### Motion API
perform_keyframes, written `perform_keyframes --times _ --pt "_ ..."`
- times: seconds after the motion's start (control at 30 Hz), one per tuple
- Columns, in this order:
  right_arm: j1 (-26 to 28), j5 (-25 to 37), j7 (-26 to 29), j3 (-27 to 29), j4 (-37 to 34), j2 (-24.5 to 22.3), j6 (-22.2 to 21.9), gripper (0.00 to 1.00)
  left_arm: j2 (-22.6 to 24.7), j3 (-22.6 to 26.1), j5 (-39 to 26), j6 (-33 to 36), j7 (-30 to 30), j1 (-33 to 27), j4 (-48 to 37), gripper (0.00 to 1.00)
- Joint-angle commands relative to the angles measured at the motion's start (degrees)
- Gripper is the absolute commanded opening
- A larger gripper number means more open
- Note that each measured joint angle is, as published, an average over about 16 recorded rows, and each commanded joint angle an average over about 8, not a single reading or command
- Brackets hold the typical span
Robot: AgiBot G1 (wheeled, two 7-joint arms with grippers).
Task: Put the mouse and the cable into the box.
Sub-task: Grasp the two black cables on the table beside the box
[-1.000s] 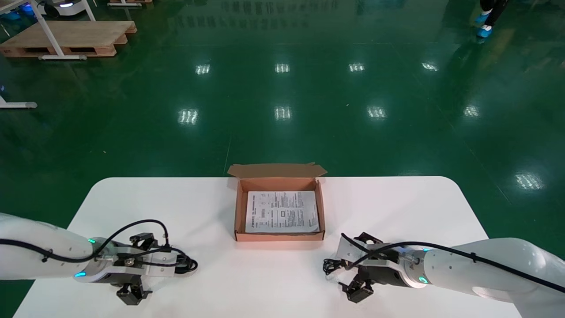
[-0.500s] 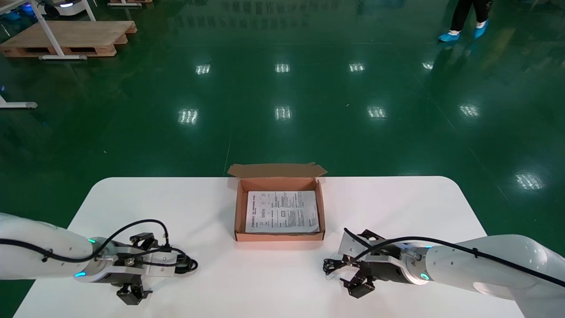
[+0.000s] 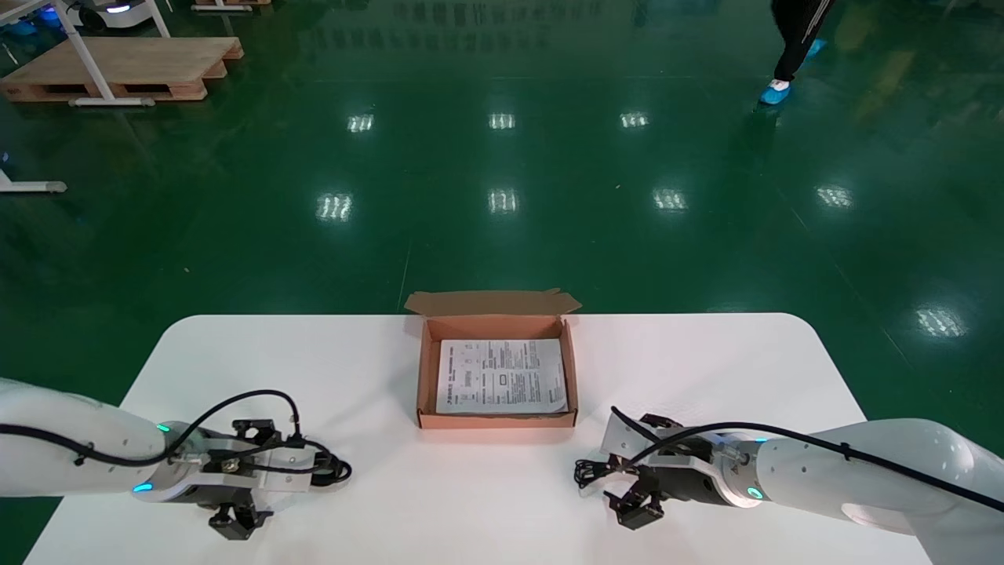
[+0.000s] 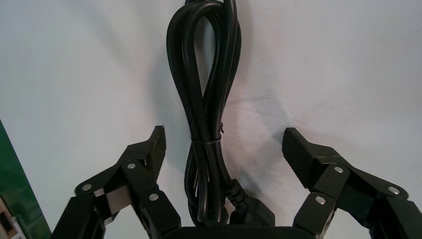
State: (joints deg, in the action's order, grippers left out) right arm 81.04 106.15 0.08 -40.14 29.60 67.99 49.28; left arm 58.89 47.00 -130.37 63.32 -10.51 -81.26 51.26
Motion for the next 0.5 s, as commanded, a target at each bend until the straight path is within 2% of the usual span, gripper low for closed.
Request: perform_keyframes --times 0.03,0.5 --pt "-0.03 -0.02 0.03 -0.01 0.07 -0.02 0.01 0.0 0.0 0.0 0.0 0.0 0.0 0.0 0.0 0.0" --pt "-0.09 -0.03 0.08 -0.01 0.26 -0.07 0.07 0.0 0.0 -0.01 -0.02 -0.03 0.0 -0.01 0.01 0.0"
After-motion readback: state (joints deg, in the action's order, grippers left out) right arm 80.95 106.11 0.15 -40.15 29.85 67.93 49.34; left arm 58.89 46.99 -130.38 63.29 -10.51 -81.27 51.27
